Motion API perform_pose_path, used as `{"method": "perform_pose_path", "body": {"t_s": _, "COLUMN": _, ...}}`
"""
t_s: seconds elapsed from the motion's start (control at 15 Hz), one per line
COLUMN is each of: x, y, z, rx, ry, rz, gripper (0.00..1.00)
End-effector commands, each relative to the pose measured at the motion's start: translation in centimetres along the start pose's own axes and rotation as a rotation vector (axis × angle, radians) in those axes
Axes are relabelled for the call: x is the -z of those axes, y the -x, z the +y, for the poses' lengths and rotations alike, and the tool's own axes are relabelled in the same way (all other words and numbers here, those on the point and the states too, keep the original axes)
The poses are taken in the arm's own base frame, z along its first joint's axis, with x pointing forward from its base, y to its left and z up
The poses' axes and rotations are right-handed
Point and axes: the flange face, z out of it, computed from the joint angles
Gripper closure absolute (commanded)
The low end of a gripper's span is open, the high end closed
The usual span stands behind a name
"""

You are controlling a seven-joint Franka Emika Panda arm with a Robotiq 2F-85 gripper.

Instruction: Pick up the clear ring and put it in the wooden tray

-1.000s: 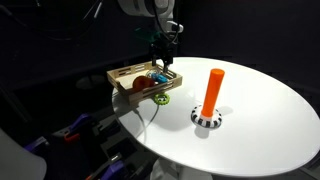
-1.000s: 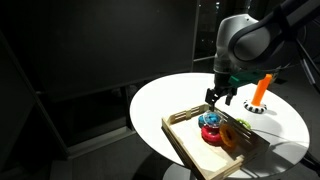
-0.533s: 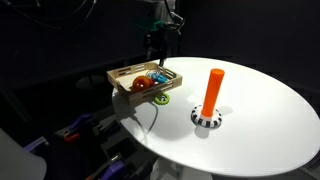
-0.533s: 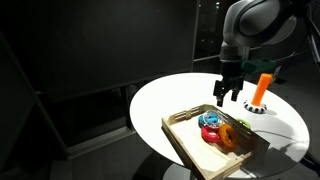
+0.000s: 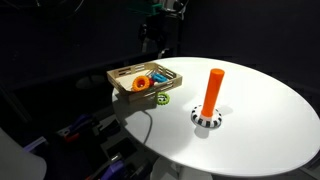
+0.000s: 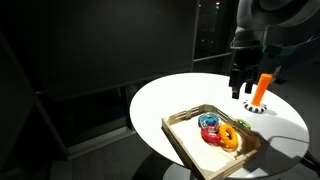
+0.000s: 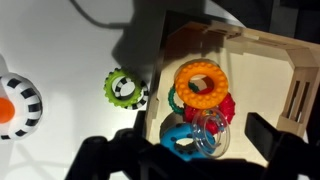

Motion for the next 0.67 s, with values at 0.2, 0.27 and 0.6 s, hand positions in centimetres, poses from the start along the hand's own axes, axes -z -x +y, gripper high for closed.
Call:
{"method": "perform_pose_path", "body": {"t_s": 0.2, "x": 3.7, "y": 3.8, "z": 0.9, "rx": -0.024, "ry": 0.052, "rz": 0.098, "gripper": 0.00}}
{"method": "perform_pose_path", "body": {"t_s": 0.27, "x": 4.0, "y": 4.1, "z": 1.0, "rx": -0.028, "ry": 0.057, "rz": 0.107, "gripper": 0.00}}
{"method": "perform_pose_path", "body": {"t_s": 0.6, "x": 3.6, "y": 3.3, "z": 0.5, "rx": -0.009, "ry": 0.042, "rz": 0.079, "gripper": 0.00}}
